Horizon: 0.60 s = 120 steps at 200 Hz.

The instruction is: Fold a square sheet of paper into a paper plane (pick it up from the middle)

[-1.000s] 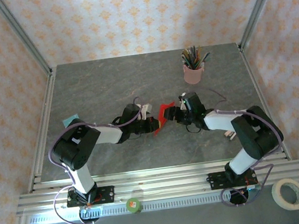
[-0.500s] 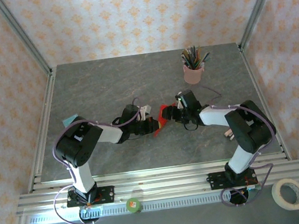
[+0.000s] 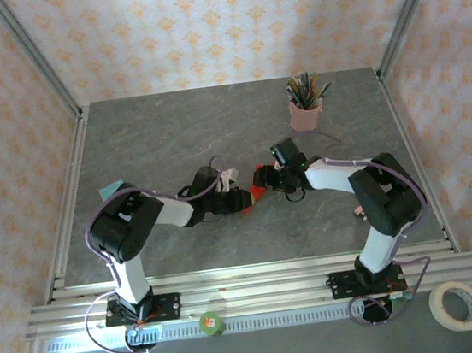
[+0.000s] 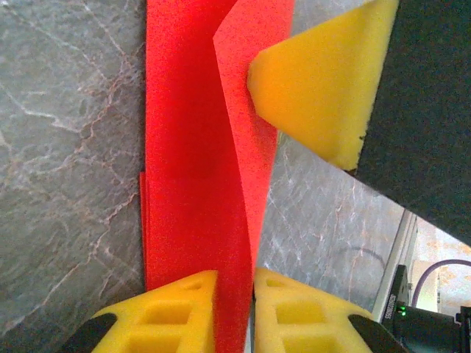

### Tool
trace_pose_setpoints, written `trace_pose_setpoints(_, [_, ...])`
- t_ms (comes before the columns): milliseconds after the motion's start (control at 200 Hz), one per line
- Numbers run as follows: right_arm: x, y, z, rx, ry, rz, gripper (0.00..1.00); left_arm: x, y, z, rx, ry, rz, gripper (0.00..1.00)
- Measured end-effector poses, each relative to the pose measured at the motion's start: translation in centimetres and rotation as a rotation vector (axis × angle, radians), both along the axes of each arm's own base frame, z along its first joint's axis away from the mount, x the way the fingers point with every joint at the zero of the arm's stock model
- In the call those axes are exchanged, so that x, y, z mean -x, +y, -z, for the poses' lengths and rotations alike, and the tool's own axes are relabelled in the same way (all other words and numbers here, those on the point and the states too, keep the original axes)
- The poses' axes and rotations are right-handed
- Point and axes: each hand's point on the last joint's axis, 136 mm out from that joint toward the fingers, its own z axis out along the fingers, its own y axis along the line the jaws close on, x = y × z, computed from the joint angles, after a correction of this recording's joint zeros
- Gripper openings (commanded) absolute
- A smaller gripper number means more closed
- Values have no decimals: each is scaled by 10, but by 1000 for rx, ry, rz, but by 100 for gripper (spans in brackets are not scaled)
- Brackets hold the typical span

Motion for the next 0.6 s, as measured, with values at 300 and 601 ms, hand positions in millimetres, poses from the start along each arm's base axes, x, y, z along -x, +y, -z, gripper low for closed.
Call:
trace_pose_setpoints(300, [1, -1, 4, 23, 10, 3, 69, -3, 7, -11, -32, -39, -16, 39])
trace_pose_setpoints(601, [1, -1, 5, 27, 12, 6, 67, -6, 17, -14, -100, -66, -62, 45])
